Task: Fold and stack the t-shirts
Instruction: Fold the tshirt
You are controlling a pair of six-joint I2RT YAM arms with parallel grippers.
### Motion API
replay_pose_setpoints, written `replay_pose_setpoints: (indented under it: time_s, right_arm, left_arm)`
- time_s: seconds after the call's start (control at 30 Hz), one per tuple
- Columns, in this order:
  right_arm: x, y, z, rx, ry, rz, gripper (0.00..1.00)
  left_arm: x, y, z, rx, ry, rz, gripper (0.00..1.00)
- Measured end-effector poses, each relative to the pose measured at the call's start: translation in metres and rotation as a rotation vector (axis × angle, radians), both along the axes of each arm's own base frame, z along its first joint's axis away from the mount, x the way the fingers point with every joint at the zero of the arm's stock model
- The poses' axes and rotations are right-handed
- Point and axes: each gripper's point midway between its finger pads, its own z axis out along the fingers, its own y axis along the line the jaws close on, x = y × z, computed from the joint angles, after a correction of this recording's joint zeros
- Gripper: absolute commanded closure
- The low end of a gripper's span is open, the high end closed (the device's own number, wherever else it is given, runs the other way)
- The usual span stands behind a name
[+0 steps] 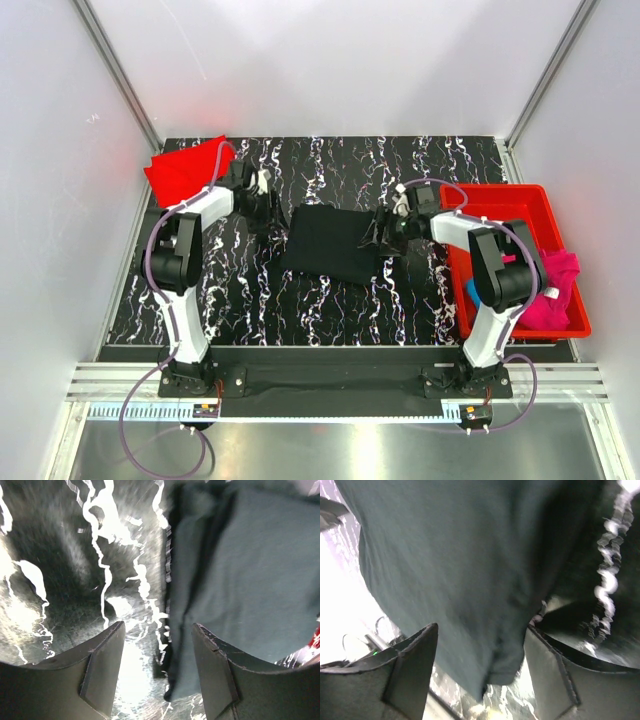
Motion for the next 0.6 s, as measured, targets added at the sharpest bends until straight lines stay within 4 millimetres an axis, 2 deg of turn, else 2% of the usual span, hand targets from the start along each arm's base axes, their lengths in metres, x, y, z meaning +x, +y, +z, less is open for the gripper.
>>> replay_pose_setpoints:
  time_s: [0.13, 0.23, 0.37, 0.47, 0.53, 0.6]
  right_arm:
    - [0.006, 0.011, -0.002, -0.031, -0.045, -0.009, 0.37]
    - [0.01, 0.01, -0.006, -0.044, -0.062, -0.031, 0.47]
    - [0.011, 0.009, -0.008, -0.043, -0.076, -0.035, 0.49]
    - [0.012, 0.009, -0.008, -0.041, -0.088, -0.028, 0.44]
    - [0.013, 0.01, -0.007, -0.033, -0.094, -0.025, 0.32]
    - [0.014, 0.013, -0.002, -0.013, -0.105, -0.009, 0.26]
  left_arm:
    - [-0.009, 0.001, -0.01, 0.007, 0.038, -0.006, 0.4]
    - [-0.011, 0.002, -0.012, 0.009, 0.043, -0.001, 0.37]
    - [-0.018, 0.003, -0.011, -0.003, 0.026, 0.015, 0.34]
    - [-0.02, 0.003, -0.01, -0.022, 0.023, 0.014, 0.34]
    - [-0.02, 0.001, -0.009, -0.035, 0.019, 0.006, 0.34]
    - [-0.02, -0.001, -0.01, -0.049, 0.012, 0.001, 0.32]
